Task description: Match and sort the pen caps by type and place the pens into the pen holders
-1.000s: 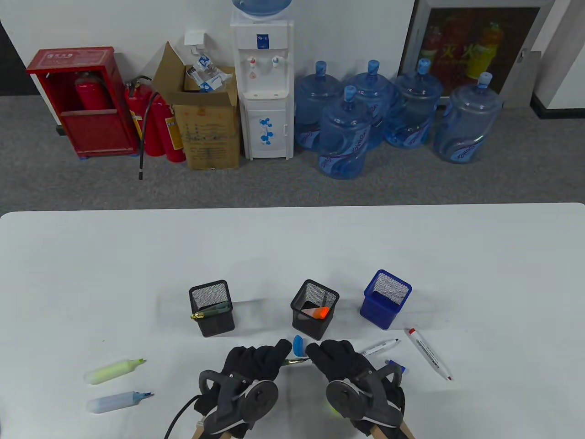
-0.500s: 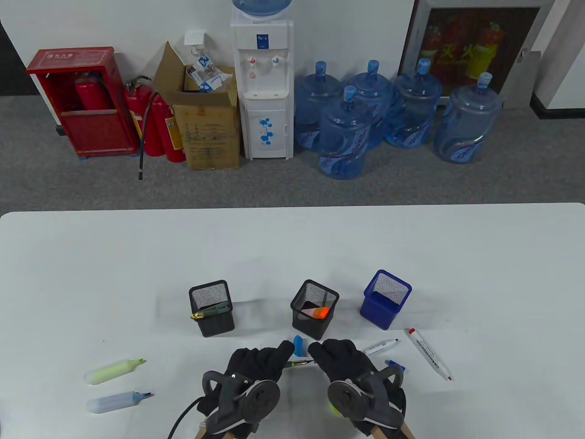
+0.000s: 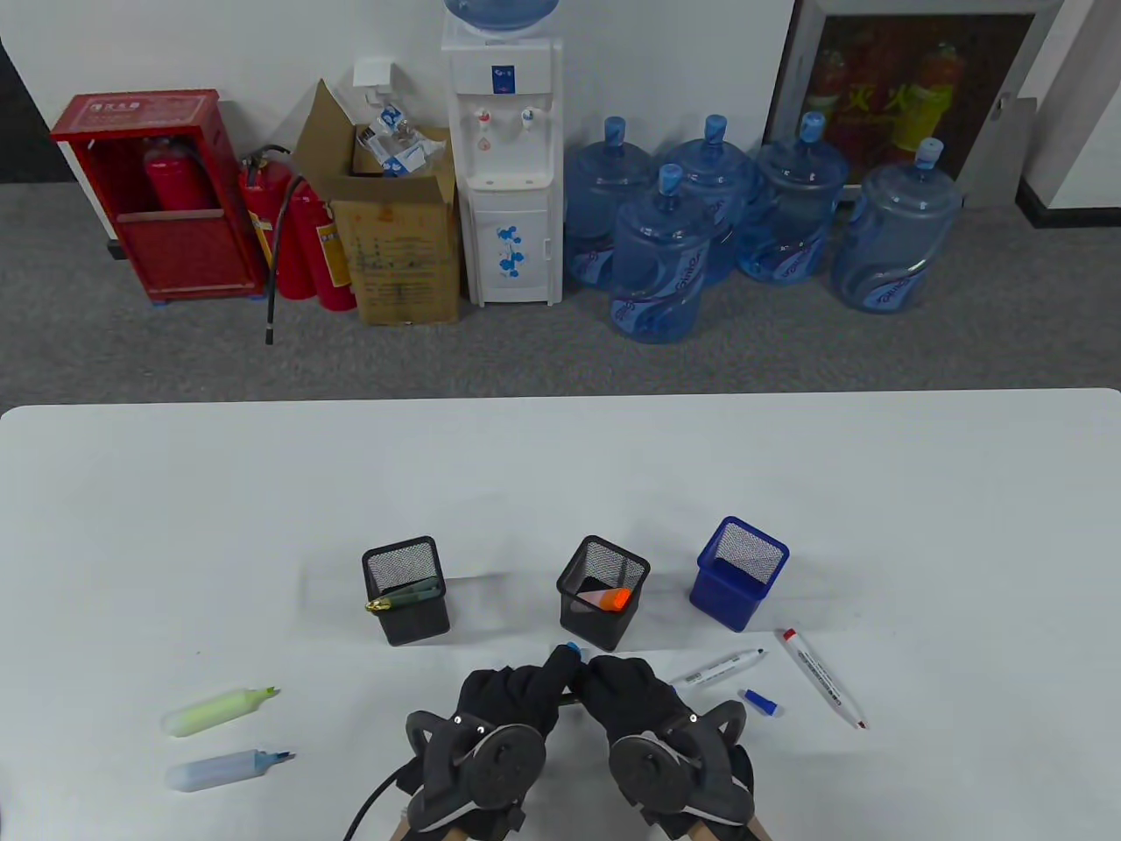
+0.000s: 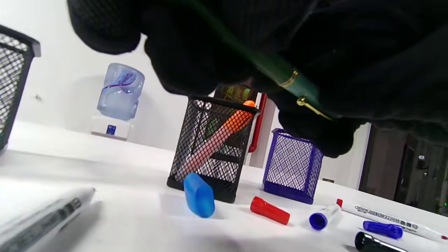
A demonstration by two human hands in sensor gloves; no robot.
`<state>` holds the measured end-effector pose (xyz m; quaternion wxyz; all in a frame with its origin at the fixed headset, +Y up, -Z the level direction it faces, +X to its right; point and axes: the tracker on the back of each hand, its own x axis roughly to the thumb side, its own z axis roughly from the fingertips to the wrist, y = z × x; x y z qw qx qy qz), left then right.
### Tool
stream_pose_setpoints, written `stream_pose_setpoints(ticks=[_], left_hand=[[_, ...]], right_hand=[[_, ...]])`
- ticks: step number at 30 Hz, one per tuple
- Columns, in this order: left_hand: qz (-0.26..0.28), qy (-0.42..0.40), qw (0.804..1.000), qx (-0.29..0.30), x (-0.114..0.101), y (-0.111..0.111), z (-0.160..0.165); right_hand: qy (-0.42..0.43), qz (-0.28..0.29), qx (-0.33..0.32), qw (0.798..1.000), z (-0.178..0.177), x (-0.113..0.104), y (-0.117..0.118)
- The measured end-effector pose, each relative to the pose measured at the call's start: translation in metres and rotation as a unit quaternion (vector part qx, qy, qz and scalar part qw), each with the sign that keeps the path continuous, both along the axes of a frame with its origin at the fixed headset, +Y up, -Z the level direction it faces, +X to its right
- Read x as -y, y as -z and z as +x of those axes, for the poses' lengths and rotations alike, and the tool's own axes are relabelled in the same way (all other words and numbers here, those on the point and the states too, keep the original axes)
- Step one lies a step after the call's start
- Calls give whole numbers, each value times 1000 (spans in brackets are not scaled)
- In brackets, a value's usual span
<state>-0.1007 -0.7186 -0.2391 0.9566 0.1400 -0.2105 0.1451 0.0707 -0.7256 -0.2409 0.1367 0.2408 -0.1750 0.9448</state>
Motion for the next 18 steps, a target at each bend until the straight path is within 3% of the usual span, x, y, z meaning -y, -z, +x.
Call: stream_pose_setpoints(ticks=[6,8,10,15,18], left_hand=[[12,32,999,-2,0,0,2],[19,37,999,-8,-5,0,2],[46,51,997,-26,-20,1,-4],[114,159,976,-95,-70,7,-36],[104,202,961,-157,-94,18,-60]], right_hand=[[1,-19,4,1000,3,8,3],[-10,-1,19,1000,2,9,2],[-15,39,38,998,6,2,0],[8,26,61,998,25,1,5],[0,21,69,997,37,5,7]])
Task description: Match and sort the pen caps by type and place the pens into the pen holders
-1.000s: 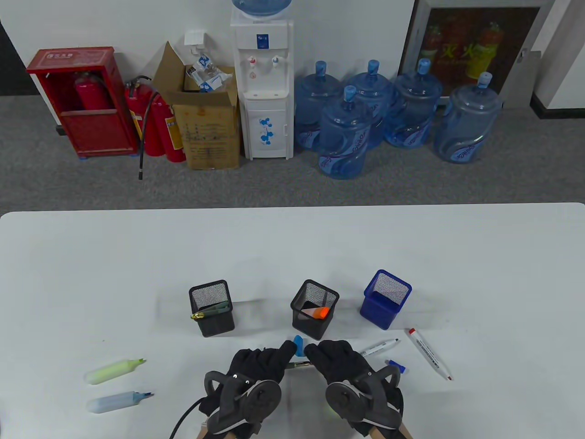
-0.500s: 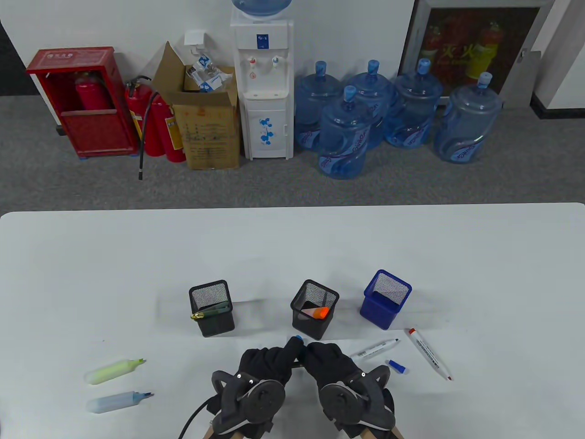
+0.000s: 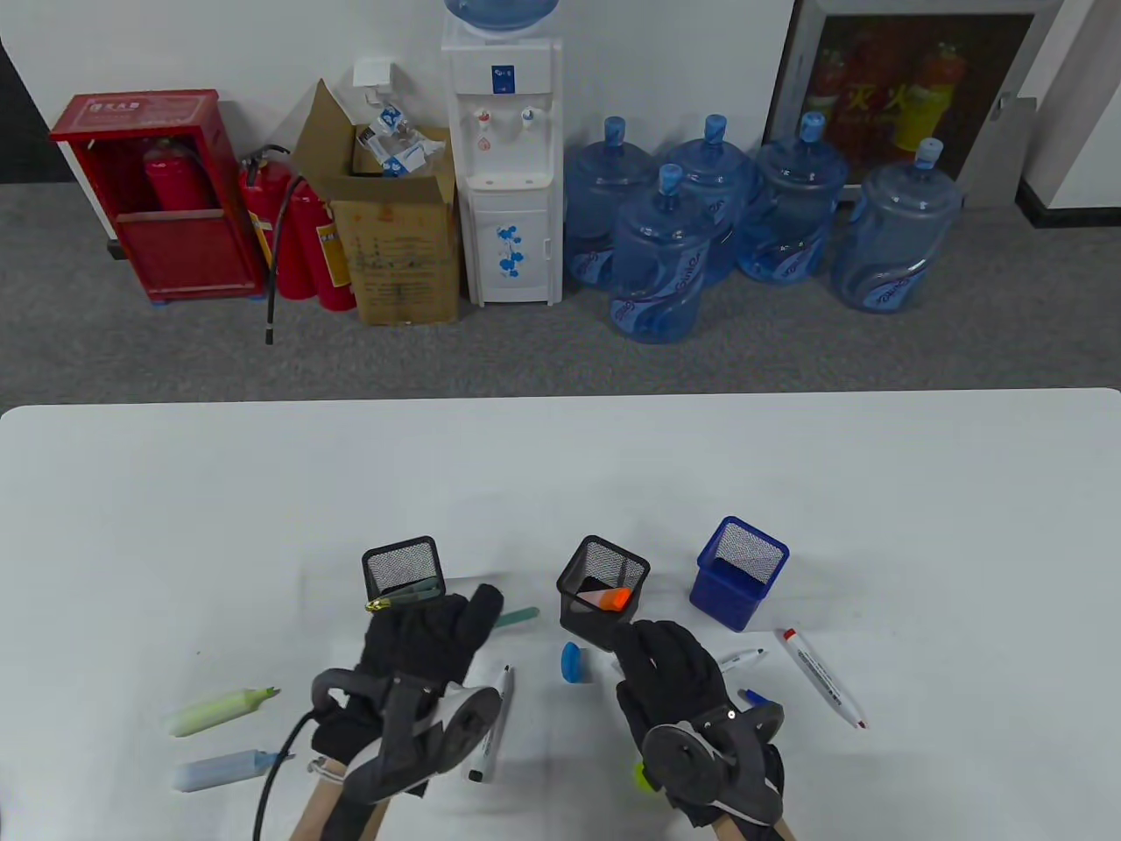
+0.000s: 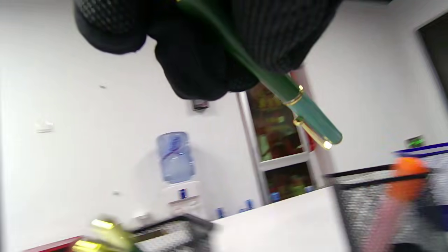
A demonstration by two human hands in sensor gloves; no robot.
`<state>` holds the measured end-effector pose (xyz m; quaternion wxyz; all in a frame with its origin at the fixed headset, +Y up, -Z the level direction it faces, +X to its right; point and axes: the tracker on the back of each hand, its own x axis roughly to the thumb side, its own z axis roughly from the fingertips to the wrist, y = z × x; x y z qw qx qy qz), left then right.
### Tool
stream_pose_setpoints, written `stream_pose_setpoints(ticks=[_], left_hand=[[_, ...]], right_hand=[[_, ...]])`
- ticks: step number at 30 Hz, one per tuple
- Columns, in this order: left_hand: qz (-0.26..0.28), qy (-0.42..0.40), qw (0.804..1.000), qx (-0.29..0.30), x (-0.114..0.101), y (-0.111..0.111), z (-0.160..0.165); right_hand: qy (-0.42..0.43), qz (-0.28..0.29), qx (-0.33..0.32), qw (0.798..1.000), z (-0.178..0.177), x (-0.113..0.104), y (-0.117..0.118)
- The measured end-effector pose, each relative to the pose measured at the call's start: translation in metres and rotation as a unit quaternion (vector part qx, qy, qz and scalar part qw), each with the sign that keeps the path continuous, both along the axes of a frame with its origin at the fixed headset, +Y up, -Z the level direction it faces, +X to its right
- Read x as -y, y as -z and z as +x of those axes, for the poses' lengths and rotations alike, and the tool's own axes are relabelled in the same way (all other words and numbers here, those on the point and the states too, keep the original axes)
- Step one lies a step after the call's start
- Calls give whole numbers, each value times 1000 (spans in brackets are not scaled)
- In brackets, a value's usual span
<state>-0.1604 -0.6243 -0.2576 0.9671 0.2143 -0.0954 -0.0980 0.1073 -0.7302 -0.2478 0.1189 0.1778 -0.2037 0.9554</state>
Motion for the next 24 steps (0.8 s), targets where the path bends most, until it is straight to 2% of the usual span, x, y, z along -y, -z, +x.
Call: stream_pose_setpoints(ticks=[3,8,18,24], left_hand=[[-23,41,996,-77,-6,17,-15],[-59,80,985,-144,13,41,-16],[-70,147,972,-172,52,65,8],[-80,132,975,-160,57,66,9]], right_hand=[[-14,5,4,1000,6,0,1],[-26,8,1,1000,11,1,-1],[-46,11,-11,999,10,2,-3],[-56,12,-15,998,9,1,-4]])
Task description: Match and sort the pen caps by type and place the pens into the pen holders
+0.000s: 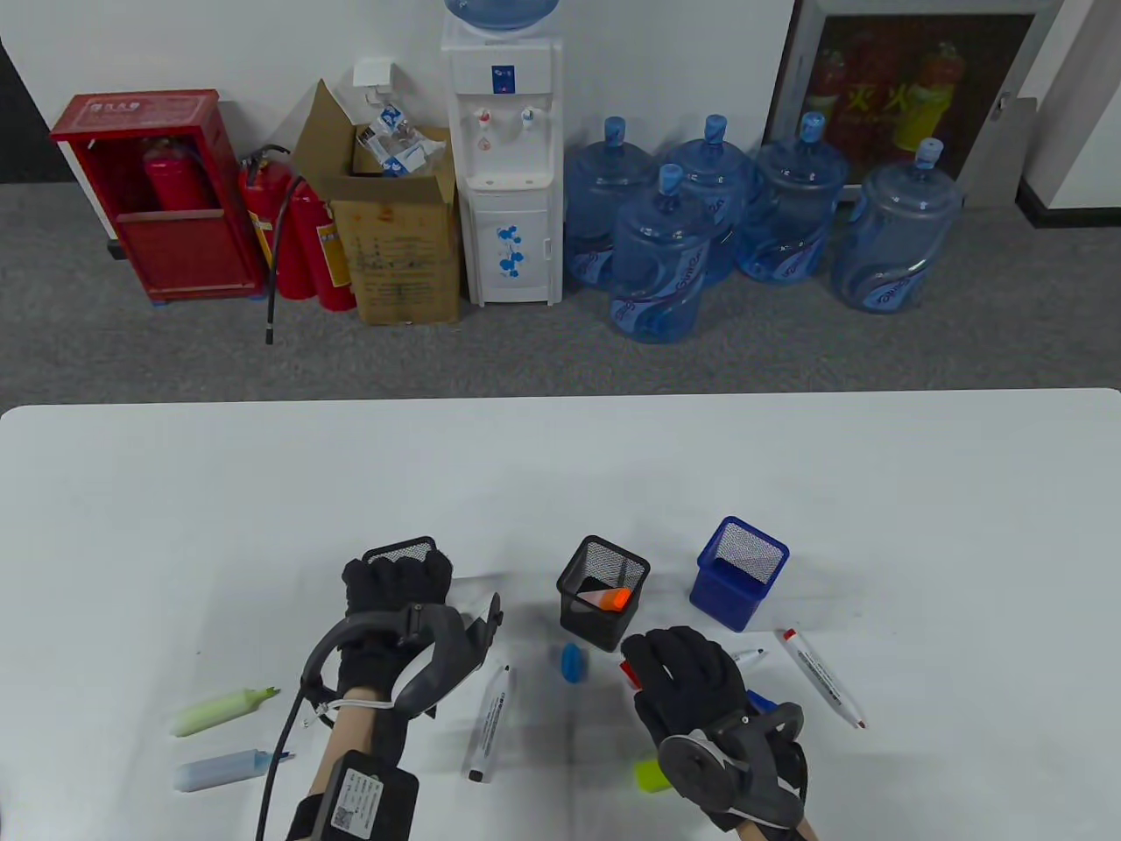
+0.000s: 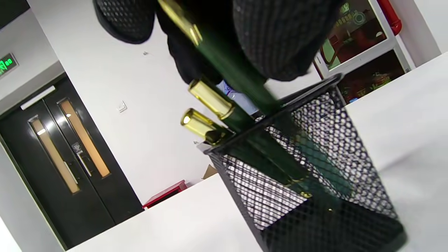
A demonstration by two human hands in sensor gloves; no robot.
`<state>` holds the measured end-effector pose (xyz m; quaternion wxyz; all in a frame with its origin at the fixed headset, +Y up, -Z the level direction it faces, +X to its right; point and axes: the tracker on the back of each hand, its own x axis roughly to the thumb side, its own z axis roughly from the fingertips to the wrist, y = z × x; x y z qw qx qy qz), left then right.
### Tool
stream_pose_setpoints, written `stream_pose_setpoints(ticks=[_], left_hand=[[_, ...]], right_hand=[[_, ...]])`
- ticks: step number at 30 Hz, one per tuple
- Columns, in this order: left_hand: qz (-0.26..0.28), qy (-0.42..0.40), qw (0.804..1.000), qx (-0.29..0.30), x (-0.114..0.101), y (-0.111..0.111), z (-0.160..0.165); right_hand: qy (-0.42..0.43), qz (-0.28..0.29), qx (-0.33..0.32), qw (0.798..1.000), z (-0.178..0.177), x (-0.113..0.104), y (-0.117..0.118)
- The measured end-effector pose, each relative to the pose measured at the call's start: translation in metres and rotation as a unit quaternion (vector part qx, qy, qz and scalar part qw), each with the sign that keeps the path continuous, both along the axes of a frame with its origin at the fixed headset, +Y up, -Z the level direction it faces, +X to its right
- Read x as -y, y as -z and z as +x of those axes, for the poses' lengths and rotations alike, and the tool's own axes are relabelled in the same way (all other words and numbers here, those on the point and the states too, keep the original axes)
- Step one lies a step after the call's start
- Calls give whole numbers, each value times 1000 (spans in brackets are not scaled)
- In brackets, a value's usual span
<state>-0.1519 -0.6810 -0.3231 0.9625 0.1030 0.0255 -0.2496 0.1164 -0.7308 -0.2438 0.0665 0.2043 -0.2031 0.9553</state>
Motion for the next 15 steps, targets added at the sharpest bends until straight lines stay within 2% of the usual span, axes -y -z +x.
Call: stream_pose_setpoints(ticks=[5,10,12,15], left_hand=[[24,-24,999,24,-16,-10,6],[63,-70,993,76,-33,-32,18],[67,-97,988,96,-29,-43,25],[69,-179,973,127,-3,-59,35]], right_hand=[[5,0,6,1000,4,-2,1],[24,-3,18,1000,14,-4,3],[32,-6,24,999,19,-4,4],[36,-11,39,999,26,-3,7]])
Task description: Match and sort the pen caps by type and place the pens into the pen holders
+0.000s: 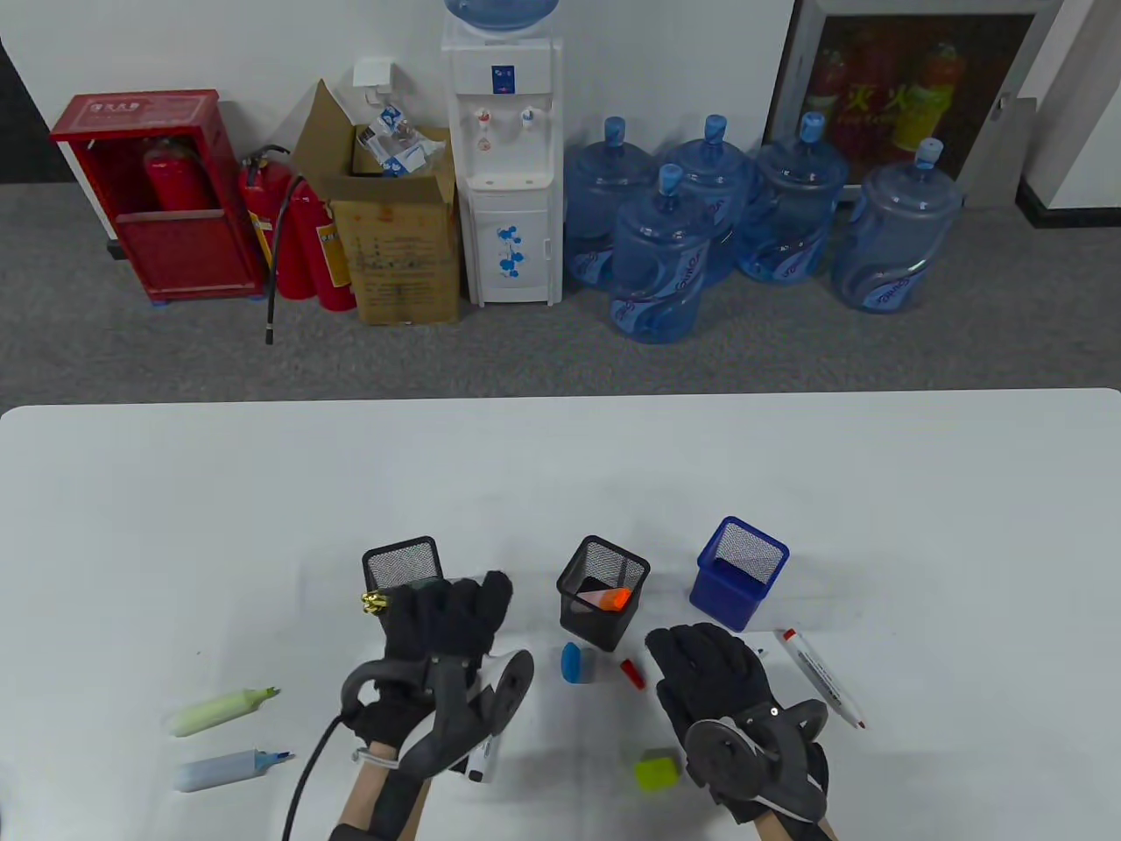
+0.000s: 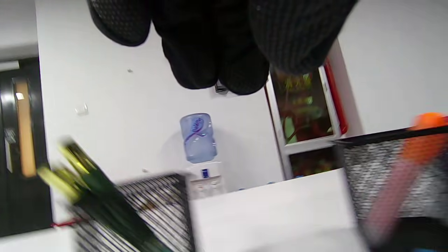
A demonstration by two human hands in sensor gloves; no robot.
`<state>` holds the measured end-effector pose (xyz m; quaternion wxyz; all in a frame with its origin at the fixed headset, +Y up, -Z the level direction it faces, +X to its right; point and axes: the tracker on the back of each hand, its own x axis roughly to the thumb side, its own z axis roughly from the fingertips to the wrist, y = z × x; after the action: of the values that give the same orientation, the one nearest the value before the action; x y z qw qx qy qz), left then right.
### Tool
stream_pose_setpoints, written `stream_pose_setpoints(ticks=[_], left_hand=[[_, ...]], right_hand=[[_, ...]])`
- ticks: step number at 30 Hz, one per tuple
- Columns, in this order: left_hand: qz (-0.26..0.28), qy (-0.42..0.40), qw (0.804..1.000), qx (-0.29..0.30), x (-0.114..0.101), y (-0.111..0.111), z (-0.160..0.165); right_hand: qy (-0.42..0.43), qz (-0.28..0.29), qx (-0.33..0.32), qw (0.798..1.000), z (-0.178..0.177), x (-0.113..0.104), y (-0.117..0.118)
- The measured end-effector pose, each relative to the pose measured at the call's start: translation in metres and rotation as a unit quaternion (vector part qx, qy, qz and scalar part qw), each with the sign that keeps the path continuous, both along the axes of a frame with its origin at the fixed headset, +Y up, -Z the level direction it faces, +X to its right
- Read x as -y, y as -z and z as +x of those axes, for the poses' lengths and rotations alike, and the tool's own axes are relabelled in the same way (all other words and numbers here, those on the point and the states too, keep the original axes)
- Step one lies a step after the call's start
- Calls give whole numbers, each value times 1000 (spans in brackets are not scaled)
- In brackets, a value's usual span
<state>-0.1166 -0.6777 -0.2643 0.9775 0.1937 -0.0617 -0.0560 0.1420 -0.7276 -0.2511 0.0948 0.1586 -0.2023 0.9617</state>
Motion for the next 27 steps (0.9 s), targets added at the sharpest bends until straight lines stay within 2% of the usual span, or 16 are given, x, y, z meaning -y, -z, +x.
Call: stream_pose_setpoints(ticks=[2,5,7,12,19,22,27], left_hand=[[-9,-10,1000,5,22,-4,6],[-37,-15,999,-1,42,-3,6],[-82,-15,996,-13,52,1,1],[-140,-9,989,-44,60,4,-3],[-233,33,966,-109,73,9,5],[-228,63,967,-96,79,11,10],[-225,66,968,-92,83,13,16]], right_hand=[[8,-3,20,1000,8,1,3],[12,-16,36,999,14,3,5],[-3,-22,44,999,16,6,7],[-23,-29,49,998,15,10,9],[-49,-39,51,997,12,15,9],[-45,-30,54,997,14,13,10],[-37,-32,61,997,19,10,11]])
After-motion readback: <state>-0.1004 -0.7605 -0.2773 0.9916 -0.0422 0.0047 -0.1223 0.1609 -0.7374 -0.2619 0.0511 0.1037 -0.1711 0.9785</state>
